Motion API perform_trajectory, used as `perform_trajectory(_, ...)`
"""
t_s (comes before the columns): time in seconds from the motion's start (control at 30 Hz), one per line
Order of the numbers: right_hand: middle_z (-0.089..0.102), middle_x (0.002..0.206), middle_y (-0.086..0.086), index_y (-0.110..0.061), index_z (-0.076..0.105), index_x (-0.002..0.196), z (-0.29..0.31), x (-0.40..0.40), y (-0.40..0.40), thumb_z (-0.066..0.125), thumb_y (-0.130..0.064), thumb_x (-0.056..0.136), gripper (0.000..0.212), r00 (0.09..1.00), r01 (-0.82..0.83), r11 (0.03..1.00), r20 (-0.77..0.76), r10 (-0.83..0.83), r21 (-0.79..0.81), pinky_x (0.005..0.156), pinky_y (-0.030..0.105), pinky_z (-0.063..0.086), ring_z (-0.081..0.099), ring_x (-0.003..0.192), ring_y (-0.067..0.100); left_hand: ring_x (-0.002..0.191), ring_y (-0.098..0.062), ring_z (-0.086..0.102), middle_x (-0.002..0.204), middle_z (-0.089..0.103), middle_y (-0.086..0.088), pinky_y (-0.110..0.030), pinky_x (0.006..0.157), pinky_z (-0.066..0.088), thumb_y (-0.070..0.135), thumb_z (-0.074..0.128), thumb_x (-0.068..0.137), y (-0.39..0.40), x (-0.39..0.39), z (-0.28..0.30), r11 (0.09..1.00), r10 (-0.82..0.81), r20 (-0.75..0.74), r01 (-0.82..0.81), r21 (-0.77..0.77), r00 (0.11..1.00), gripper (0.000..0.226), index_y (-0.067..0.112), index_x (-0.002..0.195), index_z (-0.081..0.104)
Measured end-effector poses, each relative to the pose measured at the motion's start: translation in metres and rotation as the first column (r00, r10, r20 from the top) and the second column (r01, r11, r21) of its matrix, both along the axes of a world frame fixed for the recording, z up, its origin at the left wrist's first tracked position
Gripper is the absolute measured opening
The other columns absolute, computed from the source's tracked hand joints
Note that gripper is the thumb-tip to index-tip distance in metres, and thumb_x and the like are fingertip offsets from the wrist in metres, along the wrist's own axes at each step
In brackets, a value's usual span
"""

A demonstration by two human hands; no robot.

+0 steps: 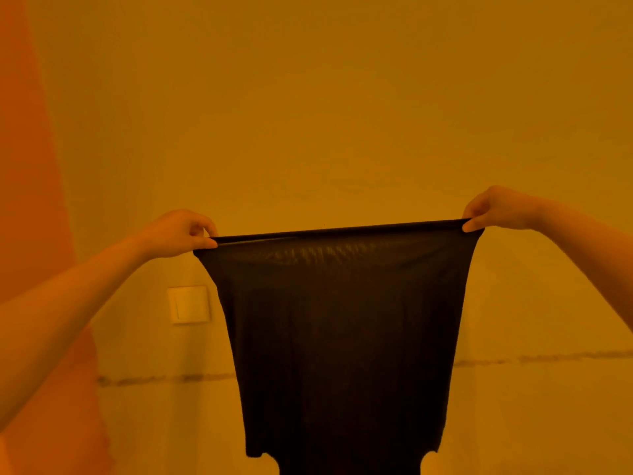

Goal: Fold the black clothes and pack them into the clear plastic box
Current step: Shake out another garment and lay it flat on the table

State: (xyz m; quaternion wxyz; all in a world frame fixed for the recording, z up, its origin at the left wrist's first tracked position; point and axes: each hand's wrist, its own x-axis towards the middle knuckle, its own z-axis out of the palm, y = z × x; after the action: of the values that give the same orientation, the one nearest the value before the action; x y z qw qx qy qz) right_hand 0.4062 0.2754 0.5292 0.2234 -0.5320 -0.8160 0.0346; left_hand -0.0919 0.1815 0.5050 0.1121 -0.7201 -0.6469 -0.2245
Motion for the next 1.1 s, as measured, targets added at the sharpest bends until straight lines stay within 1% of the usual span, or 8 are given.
perform_trajectory(0.13, 0.059, 0.079, -0.001, -0.019, 0.063, 0.09, 0.001, -0.004, 0.003, 0.068, -0.015, 0.083, 0.01, 0.996, 0.026, 0.999, 0.09, -0.024, -0.024, 0.063, 0.024, 0.042, 0.056, 0.074, 0.017, 0.072, -0.017, 0.054, 0.076, 0.06, -0.003, -0.027, 0.064, 0.037, 0.026, 0.058, 0.09, -0.002, 0.002, 0.005, 0.983, 0.061, -0.233, -0.099, -0.155, 0.971, 0.007, 0.02, 0.093, 0.062)
perform_trajectory(0.2, 0.059, 0.077, -0.002, -0.016, 0.065, 0.083, 0.001, -0.008, 0.003, 0.066, -0.017, 0.085, 0.002, 0.982, 0.07, 0.996, 0.181, -0.06, -0.049, 0.062, 0.023, 0.041, 0.054, 0.071, 0.014, 0.078, -0.02, 0.056, 0.084, 0.064, -0.01, -0.029, 0.068, 0.038, 0.028, 0.056, 0.091, 0.001, 0.003, 0.008, 0.971, 0.101, -0.303, -0.159, -0.176, 0.948, 0.023, 0.008, 0.089, 0.068)
perform_trajectory(0.23, 0.058, 0.074, -0.001, -0.016, 0.064, 0.075, 0.001, -0.009, 0.004, 0.065, -0.018, 0.086, 0.011, 0.975, 0.075, 0.996, 0.211, -0.063, -0.048, 0.061, 0.022, 0.04, 0.052, 0.069, 0.013, 0.077, -0.019, 0.055, 0.085, 0.064, -0.01, -0.028, 0.066, 0.037, 0.029, 0.057, 0.091, 0.002, 0.004, 0.009, 0.968, 0.115, -0.31, -0.176, -0.176, 0.944, 0.025, 0.006, 0.089, 0.068)
perform_trajectory(0.4, 0.056, 0.08, 0.002, -0.019, 0.057, 0.068, 0.004, -0.009, 0.003, 0.07, -0.014, 0.081, 0.019, 0.996, 0.07, 0.998, 0.049, -0.07, -0.006, 0.061, 0.024, 0.041, 0.053, 0.071, 0.016, 0.075, -0.014, 0.051, 0.083, 0.062, -0.006, -0.021, 0.056, 0.035, 0.026, 0.063, 0.088, 0.004, 0.012, 0.014, 0.974, 0.178, -0.189, -0.201, -0.107, 0.966, 0.02, 0.007, 0.091, 0.069)
perform_trajectory(0.5, 0.059, 0.075, 0.007, -0.012, 0.061, 0.067, 0.007, -0.009, 0.002, 0.069, -0.006, 0.08, 0.017, 0.996, 0.06, 0.998, -0.059, -0.061, -0.023, 0.062, 0.025, 0.047, 0.057, 0.07, 0.019, 0.085, -0.018, 0.052, 0.094, 0.061, -0.009, -0.026, 0.069, 0.037, 0.024, 0.065, 0.086, 0.008, 0.011, 0.018, 0.976, 0.206, -0.102, -0.212, -0.049, 0.973, 0.022, 0.004, 0.096, 0.068)
perform_trajectory(0.67, 0.06, 0.073, 0.009, -0.008, 0.063, 0.071, 0.011, -0.008, -0.001, 0.07, -0.003, 0.079, 0.011, 0.993, 0.044, 0.999, -0.111, -0.043, 0.007, 0.062, 0.024, 0.047, 0.058, 0.068, 0.02, 0.078, -0.02, 0.049, 0.076, 0.054, -0.006, -0.027, 0.067, 0.033, 0.017, 0.06, 0.089, 0.009, 0.014, 0.022, 0.982, 0.187, -0.079, -0.188, 0.0, 0.979, 0.013, 0.006, 0.085, 0.063)
perform_trajectory(0.9, 0.058, 0.073, 0.002, -0.007, 0.063, 0.083, 0.001, -0.009, 0.0, 0.07, -0.007, 0.08, 0.008, 0.995, 0.053, 0.998, -0.081, -0.051, 0.021, 0.058, 0.02, 0.039, 0.053, 0.066, 0.012, 0.101, -0.031, 0.055, 0.104, 0.064, -0.018, -0.03, 0.076, 0.035, 0.015, 0.063, 0.087, 0.016, 0.021, 0.017, 0.979, 0.203, -0.027, -0.202, 0.03, 0.979, 0.023, 0.0, 0.105, 0.066)
perform_trajectory(1.1, 0.058, 0.072, 0.003, -0.006, 0.065, 0.081, -0.004, -0.006, 0.002, 0.07, -0.006, 0.079, 0.005, 0.992, 0.066, 0.997, -0.107, -0.069, -0.031, 0.056, 0.019, 0.037, 0.053, 0.066, 0.01, 0.101, -0.029, 0.055, 0.106, 0.064, -0.017, -0.03, 0.076, 0.037, 0.014, 0.067, 0.084, 0.017, 0.022, 0.013, 0.977, 0.212, 0.052, -0.211, -0.025, 0.976, 0.025, 0.0, 0.105, 0.067)
